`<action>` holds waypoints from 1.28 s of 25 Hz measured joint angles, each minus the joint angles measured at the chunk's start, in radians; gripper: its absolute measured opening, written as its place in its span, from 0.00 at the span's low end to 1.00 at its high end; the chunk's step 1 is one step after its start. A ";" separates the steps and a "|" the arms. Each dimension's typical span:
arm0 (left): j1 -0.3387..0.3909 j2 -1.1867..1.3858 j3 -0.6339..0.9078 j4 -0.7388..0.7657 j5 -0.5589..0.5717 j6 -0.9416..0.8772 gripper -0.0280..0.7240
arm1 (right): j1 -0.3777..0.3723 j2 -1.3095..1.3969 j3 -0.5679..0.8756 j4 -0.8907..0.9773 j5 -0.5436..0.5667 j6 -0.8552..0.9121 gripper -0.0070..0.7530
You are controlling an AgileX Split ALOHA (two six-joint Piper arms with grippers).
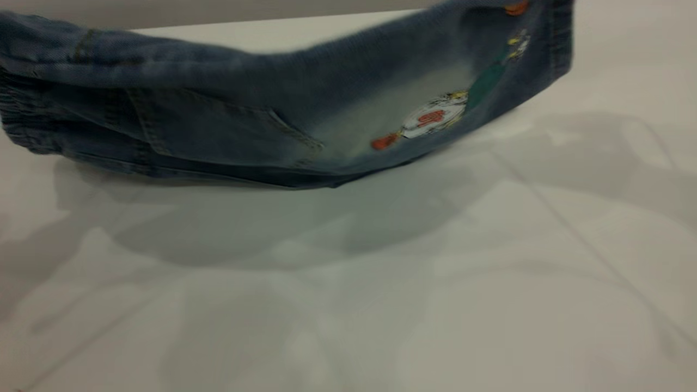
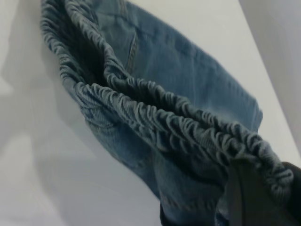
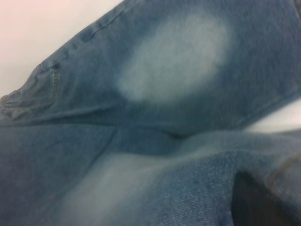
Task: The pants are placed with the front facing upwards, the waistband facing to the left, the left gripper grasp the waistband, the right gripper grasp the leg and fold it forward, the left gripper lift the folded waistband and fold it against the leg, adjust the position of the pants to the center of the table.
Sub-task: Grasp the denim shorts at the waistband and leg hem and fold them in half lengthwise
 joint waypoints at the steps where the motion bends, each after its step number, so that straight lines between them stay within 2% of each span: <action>1: 0.000 0.001 0.000 -0.014 -0.018 0.000 0.19 | 0.010 0.027 -0.031 0.000 0.000 0.000 0.03; 6: 0.000 0.047 0.000 -0.114 -0.092 -0.003 0.19 | 0.061 0.171 -0.167 0.004 0.003 0.029 0.03; 11: 0.000 0.140 -0.003 -0.227 -0.150 0.038 0.19 | 0.081 0.278 -0.279 0.015 -0.001 0.053 0.03; 19: 0.001 0.243 -0.005 -0.466 -0.202 0.294 0.19 | 0.090 0.394 -0.394 0.031 -0.024 0.055 0.03; 25: 0.001 0.291 -0.049 -0.490 -0.246 0.387 0.19 | 0.090 0.461 -0.453 0.042 -0.055 0.055 0.03; 32: 0.002 0.303 -0.096 -0.488 -0.246 0.527 0.20 | 0.090 0.471 -0.454 0.041 -0.058 0.031 0.04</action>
